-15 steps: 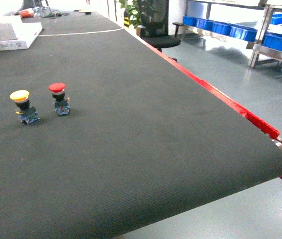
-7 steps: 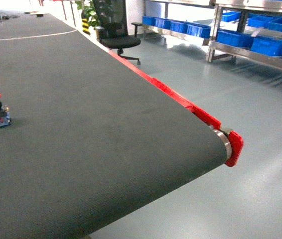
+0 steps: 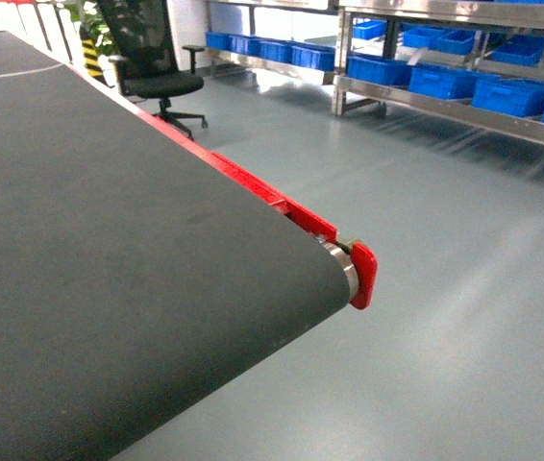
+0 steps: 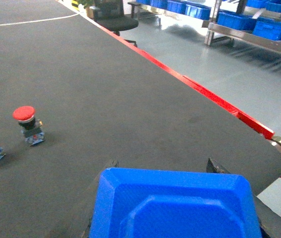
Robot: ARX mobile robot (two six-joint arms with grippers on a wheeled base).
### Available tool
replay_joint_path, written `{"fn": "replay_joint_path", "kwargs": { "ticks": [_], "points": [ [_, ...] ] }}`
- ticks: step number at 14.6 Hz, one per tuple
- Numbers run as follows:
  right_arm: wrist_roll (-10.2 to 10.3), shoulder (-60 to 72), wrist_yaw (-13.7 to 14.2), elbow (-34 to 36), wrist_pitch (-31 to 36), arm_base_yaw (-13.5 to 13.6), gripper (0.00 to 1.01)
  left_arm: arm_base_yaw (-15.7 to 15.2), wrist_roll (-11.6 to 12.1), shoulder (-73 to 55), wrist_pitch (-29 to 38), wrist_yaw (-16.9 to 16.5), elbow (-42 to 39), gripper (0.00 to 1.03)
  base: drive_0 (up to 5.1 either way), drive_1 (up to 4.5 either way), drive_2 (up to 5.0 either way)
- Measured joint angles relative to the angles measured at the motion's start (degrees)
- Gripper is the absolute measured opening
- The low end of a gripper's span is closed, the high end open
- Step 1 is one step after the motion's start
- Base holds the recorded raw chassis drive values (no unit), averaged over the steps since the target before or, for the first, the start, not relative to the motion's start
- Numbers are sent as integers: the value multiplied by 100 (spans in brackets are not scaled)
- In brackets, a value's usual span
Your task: Pick blue part to blue bin on bottom shelf
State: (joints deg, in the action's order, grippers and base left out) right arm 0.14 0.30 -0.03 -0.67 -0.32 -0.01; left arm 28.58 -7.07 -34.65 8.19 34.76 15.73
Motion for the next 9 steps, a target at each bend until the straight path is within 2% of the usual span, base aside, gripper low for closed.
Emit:
{"fn": "replay_joint_path", "kwargs": {
  "ticks": [9],
  "points": [
    [0, 0, 0, 0, 2, 0, 98, 0, 0, 0, 0, 0, 0, 44, -156, -156, -156]
  ]
}}
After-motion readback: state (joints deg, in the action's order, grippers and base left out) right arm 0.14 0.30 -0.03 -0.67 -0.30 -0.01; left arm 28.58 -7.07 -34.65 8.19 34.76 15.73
